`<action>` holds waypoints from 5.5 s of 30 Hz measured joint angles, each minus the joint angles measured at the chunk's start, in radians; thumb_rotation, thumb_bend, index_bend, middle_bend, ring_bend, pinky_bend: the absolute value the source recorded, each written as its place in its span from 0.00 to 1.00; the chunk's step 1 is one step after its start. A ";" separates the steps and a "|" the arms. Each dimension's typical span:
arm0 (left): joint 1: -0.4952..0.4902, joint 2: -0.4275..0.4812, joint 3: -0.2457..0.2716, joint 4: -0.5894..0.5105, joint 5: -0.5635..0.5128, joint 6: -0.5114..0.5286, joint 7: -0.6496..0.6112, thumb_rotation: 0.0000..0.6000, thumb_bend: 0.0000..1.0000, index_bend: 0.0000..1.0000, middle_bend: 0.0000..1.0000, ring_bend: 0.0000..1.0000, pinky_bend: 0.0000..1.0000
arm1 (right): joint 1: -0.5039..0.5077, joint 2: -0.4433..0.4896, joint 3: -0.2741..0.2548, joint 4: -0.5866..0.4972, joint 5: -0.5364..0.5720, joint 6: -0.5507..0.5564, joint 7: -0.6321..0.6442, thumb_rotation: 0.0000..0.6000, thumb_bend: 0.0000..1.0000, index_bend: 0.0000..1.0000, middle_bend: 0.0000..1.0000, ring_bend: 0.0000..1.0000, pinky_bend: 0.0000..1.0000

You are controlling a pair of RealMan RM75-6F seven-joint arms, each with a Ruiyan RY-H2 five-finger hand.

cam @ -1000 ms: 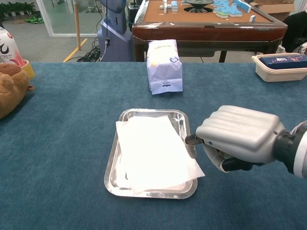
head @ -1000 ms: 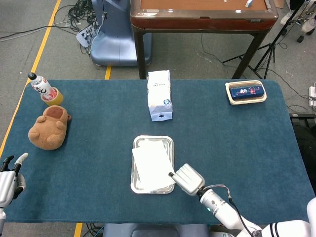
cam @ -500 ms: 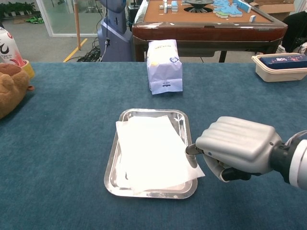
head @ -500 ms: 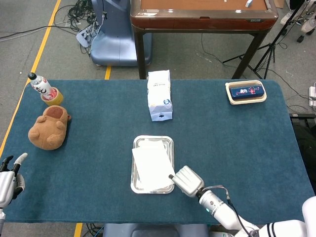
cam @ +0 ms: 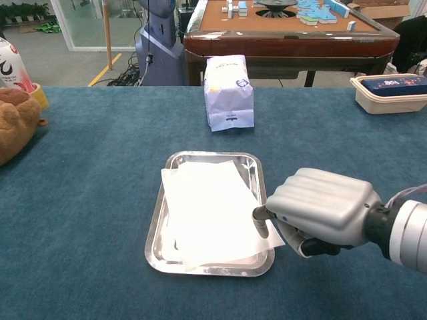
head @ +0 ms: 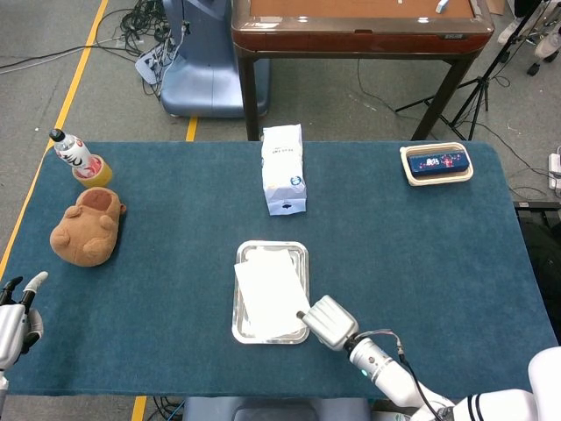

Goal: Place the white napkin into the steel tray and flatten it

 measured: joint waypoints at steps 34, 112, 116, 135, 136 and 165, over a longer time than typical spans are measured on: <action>0.002 0.001 0.000 -0.002 0.004 0.004 -0.002 1.00 0.00 0.15 0.14 0.12 0.34 | -0.001 -0.070 -0.003 0.031 0.046 -0.008 0.015 1.00 1.00 0.40 1.00 1.00 1.00; 0.004 0.007 0.000 -0.009 0.003 0.006 -0.004 1.00 0.00 0.15 0.14 0.12 0.34 | -0.018 -0.212 0.028 0.029 0.191 0.120 -0.044 1.00 1.00 0.38 1.00 1.00 1.00; 0.004 0.006 0.000 -0.007 0.001 0.004 -0.004 1.00 0.00 0.15 0.14 0.12 0.34 | -0.018 -0.217 0.029 0.030 0.191 0.121 -0.042 1.00 1.00 0.38 1.00 1.00 1.00; 0.005 0.008 0.001 -0.009 0.001 0.004 -0.002 1.00 0.00 0.15 0.14 0.12 0.34 | -0.013 -0.240 0.029 0.031 0.205 0.114 -0.048 1.00 1.00 0.38 1.00 1.00 1.00; 0.005 0.008 0.001 -0.009 0.001 0.005 -0.003 1.00 0.00 0.15 0.14 0.12 0.34 | -0.013 -0.241 0.029 0.032 0.207 0.114 -0.048 1.00 1.00 0.38 1.00 1.00 1.00; 0.005 0.013 0.002 -0.010 0.003 0.004 -0.007 1.00 0.00 0.15 0.14 0.12 0.34 | -0.011 -0.264 0.040 0.052 0.221 0.130 -0.053 1.00 1.00 0.38 1.00 1.00 1.00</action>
